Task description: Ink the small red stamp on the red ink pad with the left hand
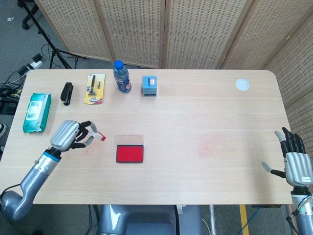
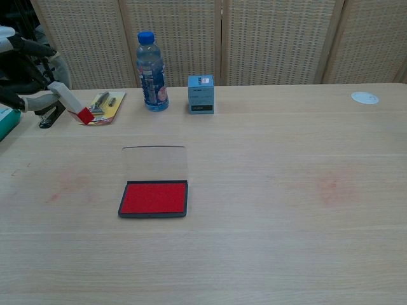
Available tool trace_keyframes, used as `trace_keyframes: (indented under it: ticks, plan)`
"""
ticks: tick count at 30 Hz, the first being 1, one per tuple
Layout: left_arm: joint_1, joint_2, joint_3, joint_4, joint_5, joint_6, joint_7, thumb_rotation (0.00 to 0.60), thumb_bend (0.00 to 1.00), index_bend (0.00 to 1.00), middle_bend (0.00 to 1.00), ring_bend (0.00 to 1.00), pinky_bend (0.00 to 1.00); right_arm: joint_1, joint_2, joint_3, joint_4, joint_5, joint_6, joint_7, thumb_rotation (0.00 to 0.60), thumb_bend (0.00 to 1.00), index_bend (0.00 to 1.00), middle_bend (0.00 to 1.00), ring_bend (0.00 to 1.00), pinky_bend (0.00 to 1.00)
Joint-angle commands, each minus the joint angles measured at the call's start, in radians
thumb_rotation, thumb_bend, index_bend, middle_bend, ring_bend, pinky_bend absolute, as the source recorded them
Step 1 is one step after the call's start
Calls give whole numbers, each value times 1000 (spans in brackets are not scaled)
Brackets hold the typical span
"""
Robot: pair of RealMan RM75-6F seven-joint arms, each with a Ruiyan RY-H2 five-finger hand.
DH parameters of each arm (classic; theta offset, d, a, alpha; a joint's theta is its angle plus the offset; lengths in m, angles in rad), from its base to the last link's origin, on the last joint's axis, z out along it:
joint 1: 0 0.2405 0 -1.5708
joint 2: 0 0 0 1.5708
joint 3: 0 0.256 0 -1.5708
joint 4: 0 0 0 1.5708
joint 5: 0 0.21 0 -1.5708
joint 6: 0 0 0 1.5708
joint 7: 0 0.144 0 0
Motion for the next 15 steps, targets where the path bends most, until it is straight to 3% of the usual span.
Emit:
trace_keyframes:
  ticks: [1,7,15]
  plan:
    - [30,38,40,-54,71,65,44,600,432,601,1000,1000,990,0,0,0,0,-1,1,0,600,41,0,0,0,0]
    - [29,23,102,-44,141,48,90,600,429,601,1000,1000,990,1,-2,-3,-2,-4,0,-8,600,40,0,0,0,0]
    - [17,-82,116,40,123,5,150,600,428,601,1000,1000,991,2,-4,-3,-4,-3,-3,-17,600,40,0,0,0,0]
